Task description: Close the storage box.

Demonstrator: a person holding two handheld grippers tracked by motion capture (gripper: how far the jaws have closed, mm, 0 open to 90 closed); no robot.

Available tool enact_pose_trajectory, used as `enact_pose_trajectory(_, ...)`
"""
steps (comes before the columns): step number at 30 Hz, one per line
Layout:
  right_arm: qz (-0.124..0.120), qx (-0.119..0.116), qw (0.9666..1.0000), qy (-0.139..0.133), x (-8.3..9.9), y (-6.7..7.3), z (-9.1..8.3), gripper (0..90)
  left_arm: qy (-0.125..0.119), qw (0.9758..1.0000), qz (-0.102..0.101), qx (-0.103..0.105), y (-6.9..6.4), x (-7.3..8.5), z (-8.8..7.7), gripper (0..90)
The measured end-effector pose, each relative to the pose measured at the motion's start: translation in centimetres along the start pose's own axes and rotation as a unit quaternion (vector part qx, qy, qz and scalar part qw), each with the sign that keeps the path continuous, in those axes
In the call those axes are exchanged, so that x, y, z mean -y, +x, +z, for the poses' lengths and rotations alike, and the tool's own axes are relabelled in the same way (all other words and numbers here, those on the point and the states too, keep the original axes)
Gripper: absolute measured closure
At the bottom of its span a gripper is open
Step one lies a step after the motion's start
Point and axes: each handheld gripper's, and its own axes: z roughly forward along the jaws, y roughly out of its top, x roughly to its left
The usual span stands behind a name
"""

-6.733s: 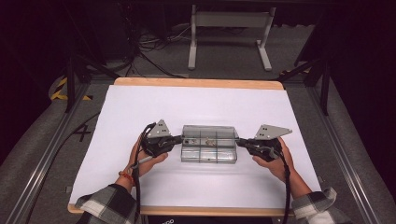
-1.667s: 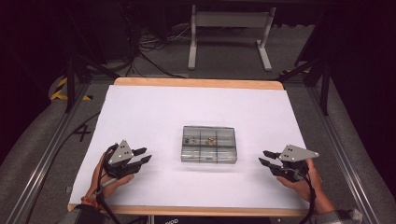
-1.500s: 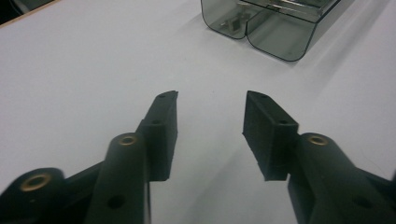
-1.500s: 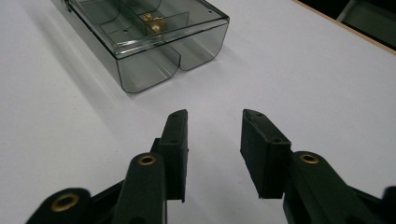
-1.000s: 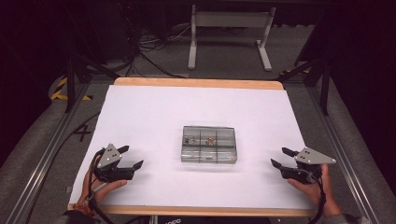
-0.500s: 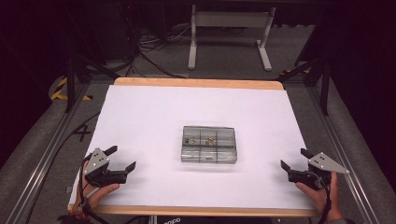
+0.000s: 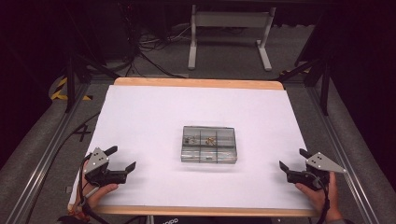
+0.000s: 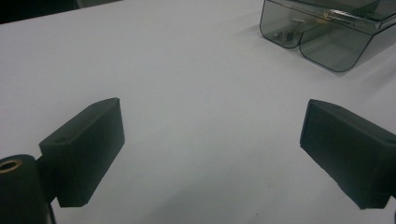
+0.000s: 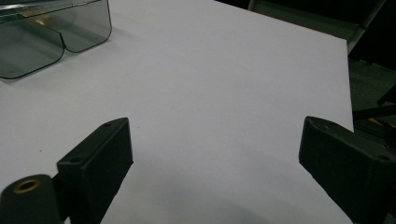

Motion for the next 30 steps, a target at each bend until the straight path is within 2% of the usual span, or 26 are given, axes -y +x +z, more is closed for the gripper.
enact_pose_trajectory(30,0.003,0.001,1.0000,0.005,-0.04,-0.03,0.12,10.5,0.001,1.0000,0.000,0.000,0.04,-0.01,0.00,7.4)
